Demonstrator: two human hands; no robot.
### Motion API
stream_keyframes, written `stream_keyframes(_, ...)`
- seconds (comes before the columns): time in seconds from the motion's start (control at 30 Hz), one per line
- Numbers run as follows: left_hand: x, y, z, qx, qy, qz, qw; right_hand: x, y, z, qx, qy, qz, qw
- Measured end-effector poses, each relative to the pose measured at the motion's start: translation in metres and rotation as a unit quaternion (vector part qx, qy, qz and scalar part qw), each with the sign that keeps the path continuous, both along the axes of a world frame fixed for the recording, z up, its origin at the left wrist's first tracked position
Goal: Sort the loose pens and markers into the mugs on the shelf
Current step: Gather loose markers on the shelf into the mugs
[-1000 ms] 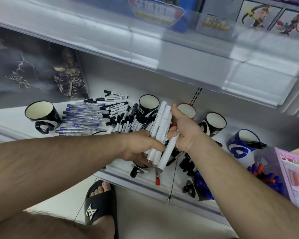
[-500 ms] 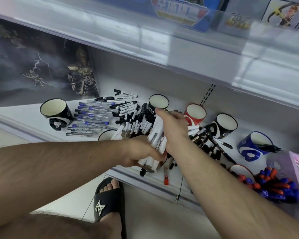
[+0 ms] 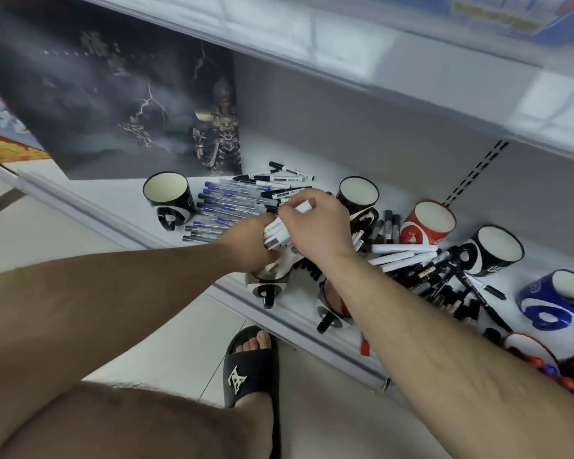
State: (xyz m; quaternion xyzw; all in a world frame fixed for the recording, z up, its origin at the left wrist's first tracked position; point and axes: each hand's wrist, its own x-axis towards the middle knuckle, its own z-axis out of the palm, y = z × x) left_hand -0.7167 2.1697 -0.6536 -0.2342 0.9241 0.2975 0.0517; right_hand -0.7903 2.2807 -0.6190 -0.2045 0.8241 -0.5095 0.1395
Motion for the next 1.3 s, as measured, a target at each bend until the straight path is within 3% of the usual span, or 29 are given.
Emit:
stream_keyframes(0.23, -0.005, -0.001, -0.021, 0.018, -0.053, 0.007, 0.998, -0.009, -0.008, -0.017, 0.045, 0.042, 0.009, 0.998)
stream_keyframes(0.47, -0.002, -0.005, -0.029, -0.047, -0.125, -0.046, 0.990, -0.011, -0.013, -0.036, 0.117, 0.147, 0.141, 0.972)
stream_keyframes(0.53, 0.004, -0.009, -0.028, -0.027, -0.135, -0.031, 0.990, -0.007, -0.011, -0.044, 0.167, 0.190, 0.206, 0.945)
stream_keyframes(0.63, 0.007, -0.012, -0.026, -0.012, -0.144, -0.043, 0.989, 0.000, -0.007, -0.059, 0.301, 0.321, 0.266, 0.858)
stream_keyframes(0.8, 0.003, -0.010, -0.025, -0.020, -0.150, -0.069, 0.986, 0.001, -0.003, -0.061, 0.425, 0.211, 0.308, 0.824)
stream_keyframes(0.9, 0.000, -0.008, -0.017, -0.021, -0.150, -0.068, 0.986, -0.007, 0.010, -0.044, 0.390, 0.193, 0.298, 0.850)
stream_keyframes(0.97, -0.005, -0.005, -0.004, -0.005, -0.110, -0.055, 0.992, -0.015, 0.027, -0.033, 0.325, 0.217, 0.247, 0.887)
stream_keyframes(1.07, -0.015, 0.003, 0.020, -0.038, 0.037, -0.084, 0.995, -0.039, 0.066, -0.030, 0.276, 0.238, 0.150, 0.919)
stream_keyframes(1.17, -0.029, 0.031, 0.045, -0.089, 0.108, -0.119, 0.983, -0.077, 0.113, -0.041, 0.371, 0.252, 0.125, 0.885)
stream_keyframes(1.3, -0.053, 0.078, 0.054, -0.124, 0.103, -0.226, 0.961, -0.121, 0.159, -0.061, 0.460, 0.380, 0.146, 0.789)
